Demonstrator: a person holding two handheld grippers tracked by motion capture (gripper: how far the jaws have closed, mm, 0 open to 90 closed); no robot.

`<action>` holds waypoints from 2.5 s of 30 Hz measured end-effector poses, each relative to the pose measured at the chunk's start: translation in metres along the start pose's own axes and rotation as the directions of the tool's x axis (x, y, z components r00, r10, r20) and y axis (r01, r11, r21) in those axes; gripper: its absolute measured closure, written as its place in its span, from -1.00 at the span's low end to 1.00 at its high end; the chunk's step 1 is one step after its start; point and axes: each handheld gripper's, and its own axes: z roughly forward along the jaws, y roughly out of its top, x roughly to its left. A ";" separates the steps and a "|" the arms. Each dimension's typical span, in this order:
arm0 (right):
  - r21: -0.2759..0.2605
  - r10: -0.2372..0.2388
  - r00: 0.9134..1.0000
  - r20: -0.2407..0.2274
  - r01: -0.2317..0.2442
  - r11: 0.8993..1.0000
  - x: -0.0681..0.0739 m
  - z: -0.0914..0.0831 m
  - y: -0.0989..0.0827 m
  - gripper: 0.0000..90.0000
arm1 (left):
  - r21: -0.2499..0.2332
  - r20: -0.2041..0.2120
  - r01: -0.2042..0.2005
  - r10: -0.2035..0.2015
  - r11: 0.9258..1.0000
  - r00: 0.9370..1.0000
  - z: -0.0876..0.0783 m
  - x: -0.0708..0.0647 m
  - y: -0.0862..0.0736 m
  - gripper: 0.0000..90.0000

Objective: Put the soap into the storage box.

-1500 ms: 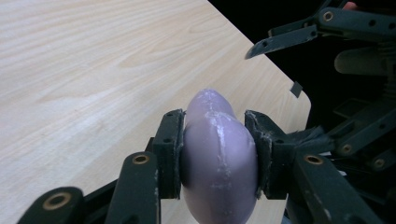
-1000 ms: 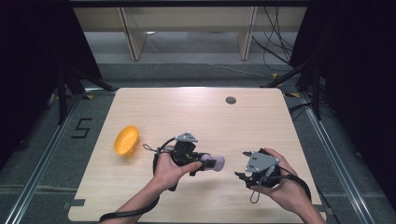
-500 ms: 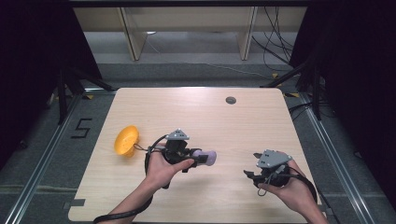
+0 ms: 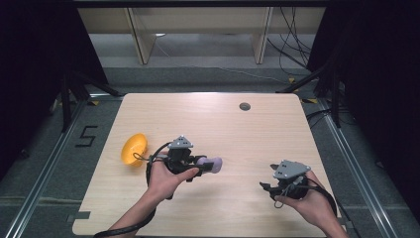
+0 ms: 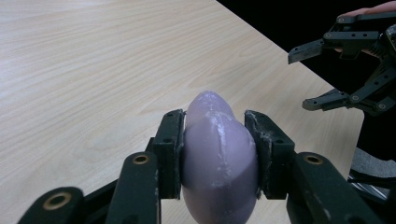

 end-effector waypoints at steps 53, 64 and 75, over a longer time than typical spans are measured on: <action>0.005 0.023 1.000 0.015 -0.024 1.000 -0.002 0.002 -0.005 -0.32 | -0.186 -0.387 0.070 -0.139 0.980 0.912 -0.082 0.074 -0.017 0.31; 0.012 0.048 0.999 0.014 -0.048 0.999 -0.001 0.001 -0.005 -0.33 | -0.226 -0.479 0.090 -0.191 0.970 0.857 -0.100 0.099 -0.022 0.31; 0.016 0.050 0.999 0.013 -0.050 0.999 0.000 0.001 -0.006 -0.33 | -0.251 -0.556 0.099 -0.227 0.963 0.800 -0.105 0.122 -0.025 0.31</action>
